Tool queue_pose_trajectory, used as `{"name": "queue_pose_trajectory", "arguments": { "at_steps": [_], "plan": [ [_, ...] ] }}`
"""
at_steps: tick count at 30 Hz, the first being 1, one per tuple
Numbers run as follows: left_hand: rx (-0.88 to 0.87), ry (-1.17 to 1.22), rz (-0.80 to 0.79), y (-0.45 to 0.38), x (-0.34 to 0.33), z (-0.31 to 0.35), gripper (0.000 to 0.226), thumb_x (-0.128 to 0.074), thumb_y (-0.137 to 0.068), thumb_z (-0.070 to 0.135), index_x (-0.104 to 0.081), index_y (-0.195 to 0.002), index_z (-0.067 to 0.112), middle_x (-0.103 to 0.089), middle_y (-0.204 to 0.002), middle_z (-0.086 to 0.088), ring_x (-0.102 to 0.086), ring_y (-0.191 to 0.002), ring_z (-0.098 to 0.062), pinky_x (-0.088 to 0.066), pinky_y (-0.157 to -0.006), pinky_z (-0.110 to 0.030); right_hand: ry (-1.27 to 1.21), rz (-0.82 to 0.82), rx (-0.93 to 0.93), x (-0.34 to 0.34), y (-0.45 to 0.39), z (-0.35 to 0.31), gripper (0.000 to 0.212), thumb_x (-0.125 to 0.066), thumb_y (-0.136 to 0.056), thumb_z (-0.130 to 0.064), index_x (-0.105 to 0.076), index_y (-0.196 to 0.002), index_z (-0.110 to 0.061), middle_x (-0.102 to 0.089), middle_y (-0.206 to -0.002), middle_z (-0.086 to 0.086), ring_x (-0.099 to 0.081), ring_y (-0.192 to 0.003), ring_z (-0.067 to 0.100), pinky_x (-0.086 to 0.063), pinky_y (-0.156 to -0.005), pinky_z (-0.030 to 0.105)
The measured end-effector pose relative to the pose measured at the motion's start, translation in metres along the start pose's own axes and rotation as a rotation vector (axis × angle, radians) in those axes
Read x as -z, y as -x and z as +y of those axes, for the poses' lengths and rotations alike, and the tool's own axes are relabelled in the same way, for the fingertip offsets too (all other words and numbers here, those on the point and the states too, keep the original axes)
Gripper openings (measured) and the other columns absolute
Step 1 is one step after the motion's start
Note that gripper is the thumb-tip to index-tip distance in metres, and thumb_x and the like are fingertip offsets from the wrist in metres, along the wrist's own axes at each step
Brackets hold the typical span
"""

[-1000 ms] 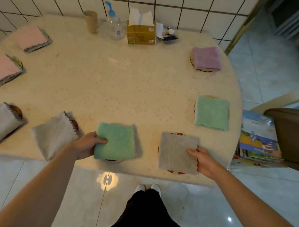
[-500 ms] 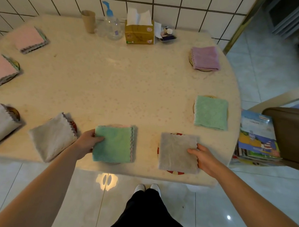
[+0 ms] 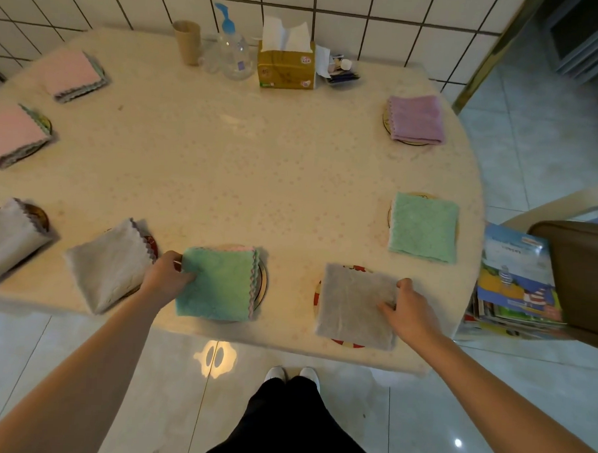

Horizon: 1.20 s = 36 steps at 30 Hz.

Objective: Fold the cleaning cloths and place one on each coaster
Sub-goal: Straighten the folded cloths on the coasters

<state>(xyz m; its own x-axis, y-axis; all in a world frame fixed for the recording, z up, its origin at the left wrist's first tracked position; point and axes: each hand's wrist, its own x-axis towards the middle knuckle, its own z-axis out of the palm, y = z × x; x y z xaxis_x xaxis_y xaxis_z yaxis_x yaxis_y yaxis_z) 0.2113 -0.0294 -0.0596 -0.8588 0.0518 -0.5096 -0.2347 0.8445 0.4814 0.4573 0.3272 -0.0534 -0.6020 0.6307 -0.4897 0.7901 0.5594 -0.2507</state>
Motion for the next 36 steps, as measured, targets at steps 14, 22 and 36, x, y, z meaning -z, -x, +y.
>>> {"name": "queue_pose_trajectory", "arguments": {
  "at_steps": [14,22,36],
  "plan": [
    [-0.116,0.091,0.264,-0.005,0.076,-0.059,0.02,-0.062,-0.087,0.011,-0.058,-0.106,0.014,-0.061,-0.096,-0.002,-0.056,-0.081,-0.02,-0.039,-0.067,-0.027,-0.089,-0.008,0.62,-0.039,0.029,-0.226,0.031,-0.052,-0.088,-0.014,-0.048,-0.119,-0.015,-0.056,-0.117,0.005,-0.055,-0.107,0.022,-0.047,-0.088,0.038],
    [0.11,0.291,0.36,-0.052,0.191,-0.171,0.027,-0.062,-0.084,0.011,-0.06,-0.112,0.009,-0.061,-0.107,-0.006,-0.057,-0.096,-0.029,-0.044,-0.08,-0.035,-0.15,-0.211,0.532,-0.121,0.054,-0.385,0.031,-0.057,-0.087,-0.014,-0.054,-0.116,-0.005,-0.063,-0.114,0.012,-0.059,-0.105,0.028,-0.046,-0.092,0.038],
    [0.589,0.707,0.269,-0.126,0.257,-0.227,0.062,-0.075,-0.076,0.022,-0.04,-0.124,0.004,-0.05,-0.116,-0.014,-0.053,-0.103,-0.032,-0.048,-0.092,-0.041,-0.097,-0.259,0.127,-0.161,0.039,-0.466,0.04,-0.067,-0.078,-0.046,-0.055,-0.084,-0.009,-0.059,-0.084,0.004,-0.058,-0.079,0.022,-0.038,-0.058,0.029]
  ]
}}
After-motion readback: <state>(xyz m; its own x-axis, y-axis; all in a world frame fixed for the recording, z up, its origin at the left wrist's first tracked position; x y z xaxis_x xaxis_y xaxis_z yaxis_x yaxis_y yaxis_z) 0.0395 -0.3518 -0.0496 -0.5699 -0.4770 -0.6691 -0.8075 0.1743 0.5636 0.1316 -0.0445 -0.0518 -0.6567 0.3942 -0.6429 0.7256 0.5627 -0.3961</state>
